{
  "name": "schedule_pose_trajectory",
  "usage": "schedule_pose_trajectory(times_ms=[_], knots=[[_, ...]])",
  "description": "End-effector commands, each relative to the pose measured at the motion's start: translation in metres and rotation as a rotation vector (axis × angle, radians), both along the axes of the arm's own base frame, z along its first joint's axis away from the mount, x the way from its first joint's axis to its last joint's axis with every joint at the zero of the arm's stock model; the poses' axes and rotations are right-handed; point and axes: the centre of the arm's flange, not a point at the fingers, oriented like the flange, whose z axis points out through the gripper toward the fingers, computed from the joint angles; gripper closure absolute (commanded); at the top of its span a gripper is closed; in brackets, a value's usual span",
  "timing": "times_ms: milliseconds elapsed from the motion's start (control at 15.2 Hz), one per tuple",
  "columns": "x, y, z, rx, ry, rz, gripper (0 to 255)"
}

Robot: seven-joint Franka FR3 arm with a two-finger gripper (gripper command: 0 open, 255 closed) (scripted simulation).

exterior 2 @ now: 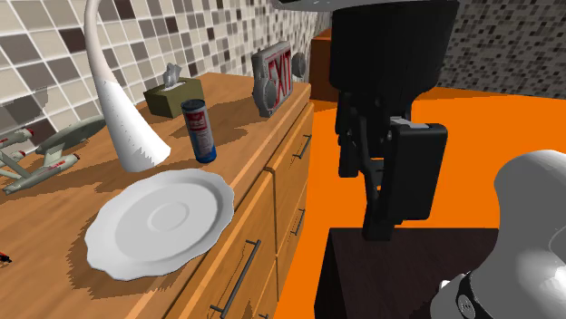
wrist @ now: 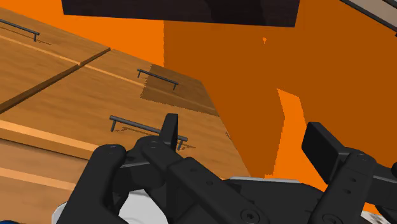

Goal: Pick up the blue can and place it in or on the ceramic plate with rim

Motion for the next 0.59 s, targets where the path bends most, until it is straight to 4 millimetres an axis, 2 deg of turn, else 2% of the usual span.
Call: schedule_pose_trajectory(times_ms=[0, 528], knots=[[0.000, 0.000, 0.000, 0.000, 0.000, 0.000, 0], [0.075, -0.067, -0.007, -0.033, -0.005, -0.055, 0]])
